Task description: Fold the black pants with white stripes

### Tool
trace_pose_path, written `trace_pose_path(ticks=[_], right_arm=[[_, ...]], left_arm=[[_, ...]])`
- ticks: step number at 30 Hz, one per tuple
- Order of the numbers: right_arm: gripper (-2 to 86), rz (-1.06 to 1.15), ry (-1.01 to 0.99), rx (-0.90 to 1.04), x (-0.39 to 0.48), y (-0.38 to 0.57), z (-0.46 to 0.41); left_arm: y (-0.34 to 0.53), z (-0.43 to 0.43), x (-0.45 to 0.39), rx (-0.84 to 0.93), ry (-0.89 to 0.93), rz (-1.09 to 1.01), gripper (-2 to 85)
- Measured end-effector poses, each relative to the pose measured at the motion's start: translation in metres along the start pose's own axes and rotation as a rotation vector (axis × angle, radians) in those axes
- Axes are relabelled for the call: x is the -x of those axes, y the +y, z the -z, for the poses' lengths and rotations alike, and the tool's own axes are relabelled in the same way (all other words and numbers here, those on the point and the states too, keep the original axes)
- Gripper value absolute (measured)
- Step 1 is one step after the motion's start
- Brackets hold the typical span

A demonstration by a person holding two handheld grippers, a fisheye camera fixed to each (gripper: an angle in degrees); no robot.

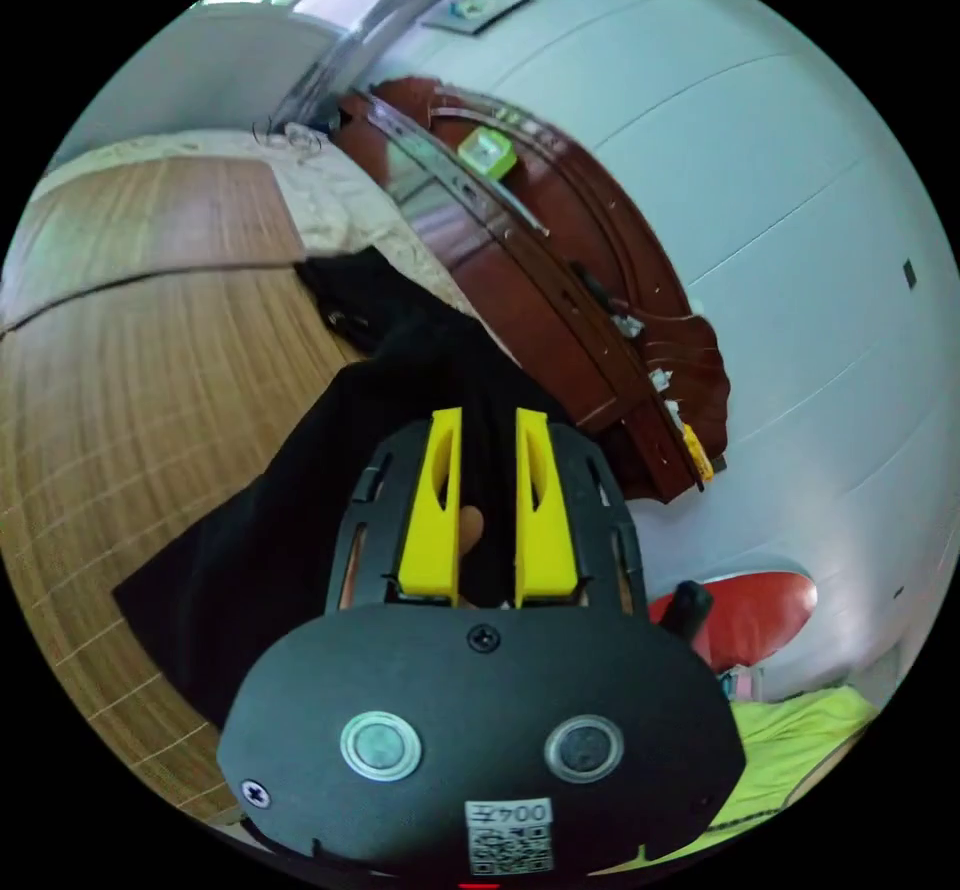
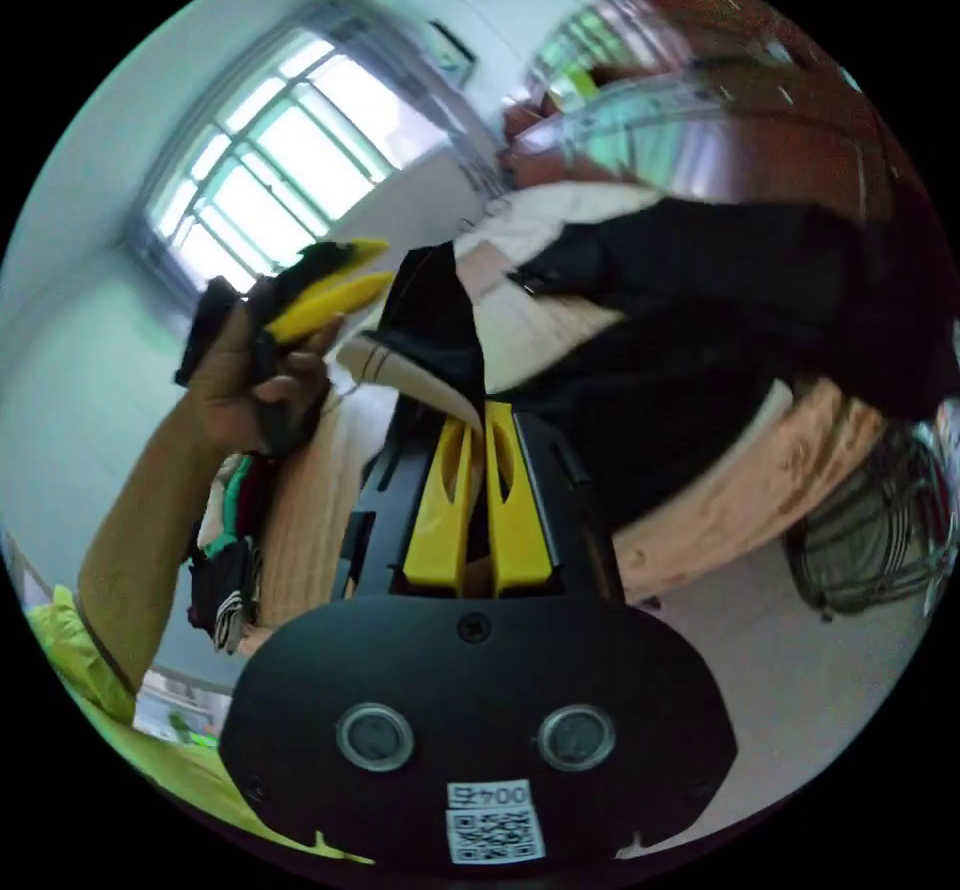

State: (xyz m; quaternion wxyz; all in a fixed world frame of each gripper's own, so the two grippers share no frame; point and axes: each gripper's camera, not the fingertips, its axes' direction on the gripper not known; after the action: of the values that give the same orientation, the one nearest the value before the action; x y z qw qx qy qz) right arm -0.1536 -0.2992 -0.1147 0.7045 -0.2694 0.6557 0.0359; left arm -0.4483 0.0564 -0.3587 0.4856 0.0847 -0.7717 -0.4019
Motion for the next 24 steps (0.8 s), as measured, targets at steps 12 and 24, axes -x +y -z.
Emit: trace_pose_path(ticks=[12,24], right_arm=[[9.2,-0.441,-0.013,-0.02,-0.224,0.019,0.005],[15.8,-0.359,0.17,0.002,-0.256,-0.045,-0.031]], left_arm=[[0.171,0.026,0.25,0.021,-0.342,0.183,13.4],[0.335,-0.014,0.369,0.118,-0.5,0.182,17.7]])
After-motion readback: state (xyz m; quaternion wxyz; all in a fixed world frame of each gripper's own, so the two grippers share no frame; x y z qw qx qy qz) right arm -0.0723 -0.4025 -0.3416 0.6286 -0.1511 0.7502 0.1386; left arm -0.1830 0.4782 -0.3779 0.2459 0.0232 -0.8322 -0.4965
